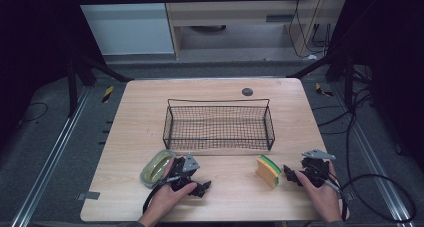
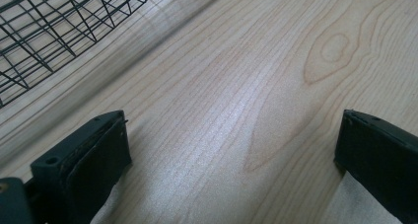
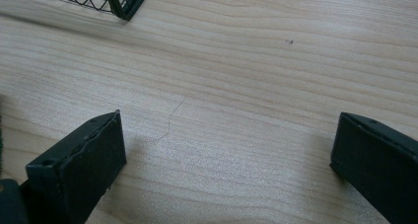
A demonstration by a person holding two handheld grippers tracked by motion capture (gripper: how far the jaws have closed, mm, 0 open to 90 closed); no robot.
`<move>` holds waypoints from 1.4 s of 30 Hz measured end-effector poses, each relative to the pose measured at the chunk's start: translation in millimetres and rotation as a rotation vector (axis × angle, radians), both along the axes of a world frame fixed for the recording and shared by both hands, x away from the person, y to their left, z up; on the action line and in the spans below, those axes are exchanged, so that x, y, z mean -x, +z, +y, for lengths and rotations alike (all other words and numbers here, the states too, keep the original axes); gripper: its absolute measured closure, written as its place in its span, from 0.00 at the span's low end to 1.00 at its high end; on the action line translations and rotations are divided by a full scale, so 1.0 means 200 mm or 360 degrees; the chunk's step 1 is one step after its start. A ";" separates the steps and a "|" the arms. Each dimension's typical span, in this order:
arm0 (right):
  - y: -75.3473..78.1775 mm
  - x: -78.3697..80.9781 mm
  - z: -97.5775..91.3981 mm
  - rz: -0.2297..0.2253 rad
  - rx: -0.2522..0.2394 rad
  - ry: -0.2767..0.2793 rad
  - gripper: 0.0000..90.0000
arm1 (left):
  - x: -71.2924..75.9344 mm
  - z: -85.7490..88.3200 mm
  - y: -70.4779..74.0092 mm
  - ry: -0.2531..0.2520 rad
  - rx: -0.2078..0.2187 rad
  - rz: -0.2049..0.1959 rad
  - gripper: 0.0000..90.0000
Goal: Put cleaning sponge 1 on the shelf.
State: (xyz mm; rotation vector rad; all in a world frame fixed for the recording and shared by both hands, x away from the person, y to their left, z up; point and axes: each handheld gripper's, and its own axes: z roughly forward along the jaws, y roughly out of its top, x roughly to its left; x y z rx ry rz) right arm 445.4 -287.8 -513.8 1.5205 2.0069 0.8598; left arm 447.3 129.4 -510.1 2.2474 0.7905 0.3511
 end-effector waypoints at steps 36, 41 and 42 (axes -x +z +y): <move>0.00 0.01 0.00 0.0004 -0.0008 -0.0005 0.01 | -0.12 0.48 0.59 0.0160 -0.0515 0.0300 0.35; 0.00 0.01 0.00 0.0004 -0.0008 -0.0005 0.01 | -0.15 0.49 0.57 0.0177 -0.0530 0.0376 0.43; 0.00 0.01 0.00 0.0004 -0.0009 -0.0006 0.01 | -0.16 0.50 0.56 0.0187 -0.0541 0.0398 0.44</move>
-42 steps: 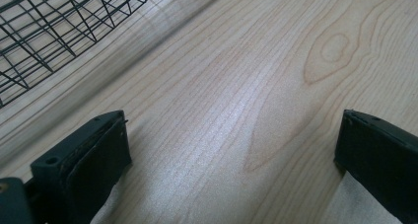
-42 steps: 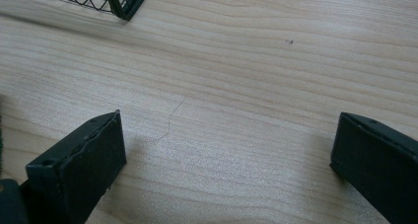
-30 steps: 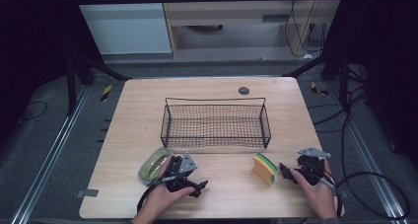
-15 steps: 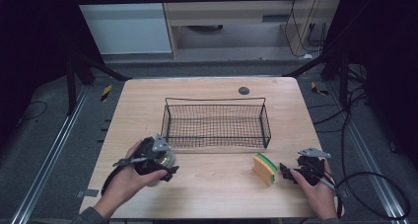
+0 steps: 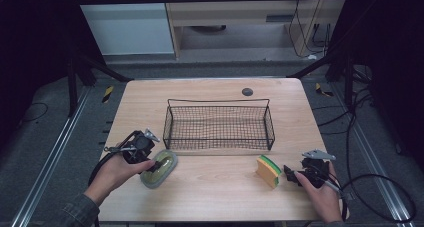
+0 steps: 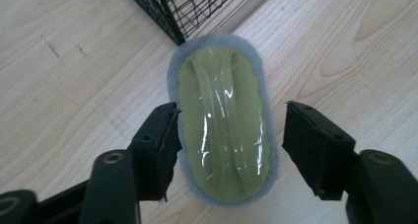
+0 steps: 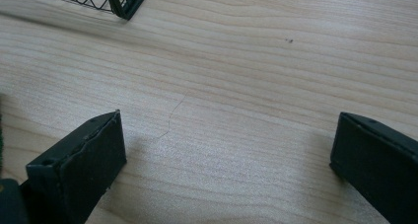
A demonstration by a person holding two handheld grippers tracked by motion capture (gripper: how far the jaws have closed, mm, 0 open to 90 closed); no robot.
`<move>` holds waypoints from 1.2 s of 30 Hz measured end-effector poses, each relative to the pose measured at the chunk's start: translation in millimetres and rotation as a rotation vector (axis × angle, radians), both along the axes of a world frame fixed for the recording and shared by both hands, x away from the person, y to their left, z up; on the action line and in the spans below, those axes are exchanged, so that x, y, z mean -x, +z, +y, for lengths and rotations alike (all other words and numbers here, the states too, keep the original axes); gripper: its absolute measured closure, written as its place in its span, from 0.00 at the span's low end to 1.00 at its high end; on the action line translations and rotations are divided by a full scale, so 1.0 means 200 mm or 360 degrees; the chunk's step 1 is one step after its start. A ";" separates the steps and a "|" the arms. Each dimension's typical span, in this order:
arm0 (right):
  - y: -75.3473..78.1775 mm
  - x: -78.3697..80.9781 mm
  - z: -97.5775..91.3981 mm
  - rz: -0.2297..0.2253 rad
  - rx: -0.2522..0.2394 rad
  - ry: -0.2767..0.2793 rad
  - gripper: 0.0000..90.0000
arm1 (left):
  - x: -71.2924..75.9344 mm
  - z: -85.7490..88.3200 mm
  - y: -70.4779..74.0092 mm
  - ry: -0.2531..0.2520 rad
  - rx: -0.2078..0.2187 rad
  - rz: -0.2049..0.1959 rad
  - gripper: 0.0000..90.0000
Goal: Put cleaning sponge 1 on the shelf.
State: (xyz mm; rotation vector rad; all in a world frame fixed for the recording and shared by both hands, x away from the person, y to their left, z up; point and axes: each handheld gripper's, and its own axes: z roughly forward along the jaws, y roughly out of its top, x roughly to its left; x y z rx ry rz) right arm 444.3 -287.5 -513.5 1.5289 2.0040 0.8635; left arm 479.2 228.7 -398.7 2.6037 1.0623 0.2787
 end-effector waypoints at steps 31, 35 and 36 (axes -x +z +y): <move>0.00 0.00 0.00 0.0000 0.0001 0.0006 0.01 | -0.10 -0.03 -0.14 0.0032 -0.0082 0.0240 0.72; 0.00 0.00 0.00 0.0000 0.0002 0.0006 0.01 | -0.10 -0.03 -0.15 0.0029 -0.0082 0.0239 0.76; 0.00 0.00 0.00 0.0000 0.0002 0.0006 0.01 | -0.10 -0.02 -0.14 0.0021 -0.0082 0.0240 0.78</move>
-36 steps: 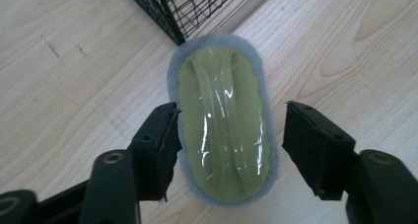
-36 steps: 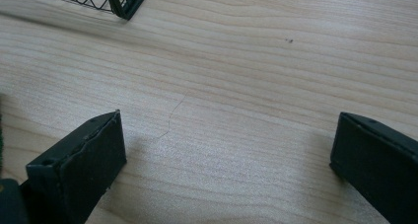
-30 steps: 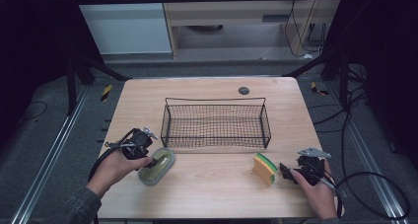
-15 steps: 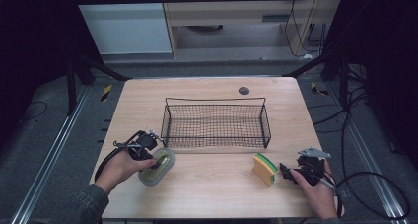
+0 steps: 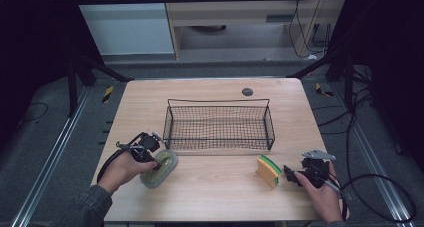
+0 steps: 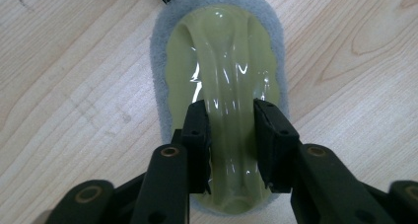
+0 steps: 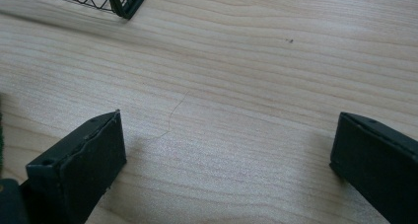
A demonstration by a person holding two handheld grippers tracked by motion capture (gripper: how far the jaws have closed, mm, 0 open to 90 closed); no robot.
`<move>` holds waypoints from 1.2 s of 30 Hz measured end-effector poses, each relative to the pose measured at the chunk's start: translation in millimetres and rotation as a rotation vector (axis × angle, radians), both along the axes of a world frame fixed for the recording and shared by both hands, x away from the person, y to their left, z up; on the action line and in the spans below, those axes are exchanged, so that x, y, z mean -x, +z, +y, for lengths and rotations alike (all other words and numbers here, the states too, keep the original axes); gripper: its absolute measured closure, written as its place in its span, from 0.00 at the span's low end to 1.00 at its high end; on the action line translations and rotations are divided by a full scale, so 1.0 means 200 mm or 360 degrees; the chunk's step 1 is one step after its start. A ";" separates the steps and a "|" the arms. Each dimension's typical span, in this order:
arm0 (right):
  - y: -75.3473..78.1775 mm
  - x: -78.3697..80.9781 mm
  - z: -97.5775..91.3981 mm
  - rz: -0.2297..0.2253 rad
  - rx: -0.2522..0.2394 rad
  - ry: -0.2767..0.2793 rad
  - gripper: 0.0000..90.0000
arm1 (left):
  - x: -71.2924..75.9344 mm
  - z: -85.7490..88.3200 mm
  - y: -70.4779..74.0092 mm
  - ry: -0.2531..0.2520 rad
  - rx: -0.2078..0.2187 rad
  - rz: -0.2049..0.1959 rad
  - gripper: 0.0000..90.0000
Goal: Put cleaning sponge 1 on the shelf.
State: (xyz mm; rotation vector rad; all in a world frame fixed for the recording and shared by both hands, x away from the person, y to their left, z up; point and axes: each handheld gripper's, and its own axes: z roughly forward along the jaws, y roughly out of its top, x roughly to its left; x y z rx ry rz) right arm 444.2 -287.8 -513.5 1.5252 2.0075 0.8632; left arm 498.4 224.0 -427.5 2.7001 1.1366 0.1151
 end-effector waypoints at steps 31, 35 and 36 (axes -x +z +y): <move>0.00 0.00 0.00 0.0000 0.0000 0.0000 0.01 | 0.08 -0.02 0.21 -0.0409 -0.0016 -0.0079 0.78; 0.00 0.00 0.00 0.0000 -0.0001 0.0000 0.01 | 0.08 -0.03 0.25 -0.0476 -0.0010 -0.0096 0.78; 0.00 0.00 0.00 0.0000 0.0000 0.0000 0.01 | 0.08 -0.04 0.26 -0.0496 -0.0016 -0.0105 0.78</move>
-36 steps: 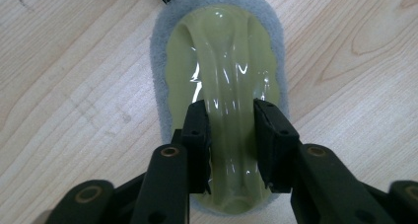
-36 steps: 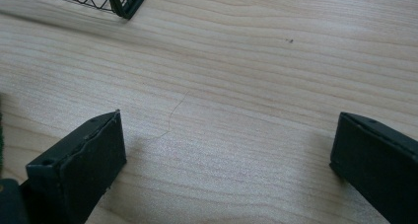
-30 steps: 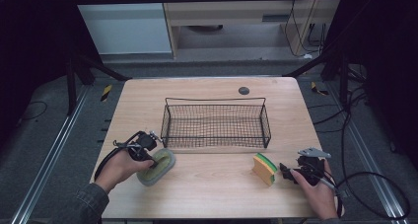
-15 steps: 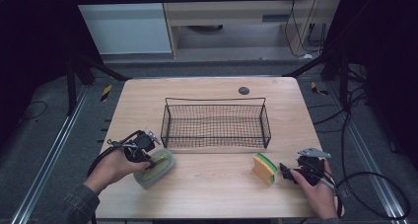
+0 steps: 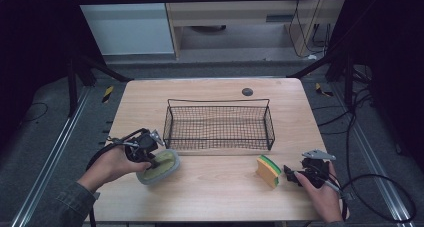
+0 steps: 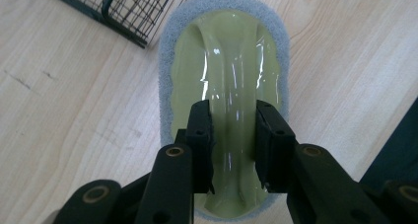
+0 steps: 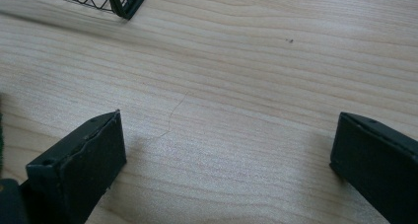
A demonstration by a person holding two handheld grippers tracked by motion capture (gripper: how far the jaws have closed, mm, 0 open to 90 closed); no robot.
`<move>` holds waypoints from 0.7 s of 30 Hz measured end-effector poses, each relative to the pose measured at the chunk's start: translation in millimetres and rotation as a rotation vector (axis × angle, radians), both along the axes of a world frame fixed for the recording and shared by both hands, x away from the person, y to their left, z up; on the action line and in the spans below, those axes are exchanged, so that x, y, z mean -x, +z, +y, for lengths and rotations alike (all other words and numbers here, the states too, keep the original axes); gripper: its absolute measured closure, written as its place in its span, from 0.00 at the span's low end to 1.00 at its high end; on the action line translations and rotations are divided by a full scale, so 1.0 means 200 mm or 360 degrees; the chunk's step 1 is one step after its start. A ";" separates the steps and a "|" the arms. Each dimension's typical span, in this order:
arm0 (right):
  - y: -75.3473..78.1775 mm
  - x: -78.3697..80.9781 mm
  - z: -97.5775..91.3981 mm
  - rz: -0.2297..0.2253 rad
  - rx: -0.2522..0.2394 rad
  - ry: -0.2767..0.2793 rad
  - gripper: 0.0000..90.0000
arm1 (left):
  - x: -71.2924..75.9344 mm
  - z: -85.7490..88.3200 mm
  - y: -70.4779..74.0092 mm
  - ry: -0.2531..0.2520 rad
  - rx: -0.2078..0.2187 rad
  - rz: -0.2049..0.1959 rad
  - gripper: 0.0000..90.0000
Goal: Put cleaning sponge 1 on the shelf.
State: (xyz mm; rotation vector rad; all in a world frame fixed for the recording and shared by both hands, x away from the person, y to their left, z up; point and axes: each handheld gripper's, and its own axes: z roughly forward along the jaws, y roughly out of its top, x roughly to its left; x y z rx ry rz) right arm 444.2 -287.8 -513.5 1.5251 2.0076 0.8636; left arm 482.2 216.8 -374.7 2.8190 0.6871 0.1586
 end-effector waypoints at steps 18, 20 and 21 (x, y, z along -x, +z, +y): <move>0.00 0.00 0.00 0.0000 0.0005 0.0001 0.01 | -0.07 -0.17 0.30 -0.0258 -0.0029 -0.0336 0.78; 0.00 0.00 0.00 0.0000 0.0006 0.0002 0.01 | -0.08 -0.19 0.31 -0.0266 -0.0033 -0.0355 0.78; 0.00 0.00 0.00 0.0000 0.0005 0.0001 0.01 | -0.09 -0.20 0.32 -0.0280 -0.0038 -0.0368 0.78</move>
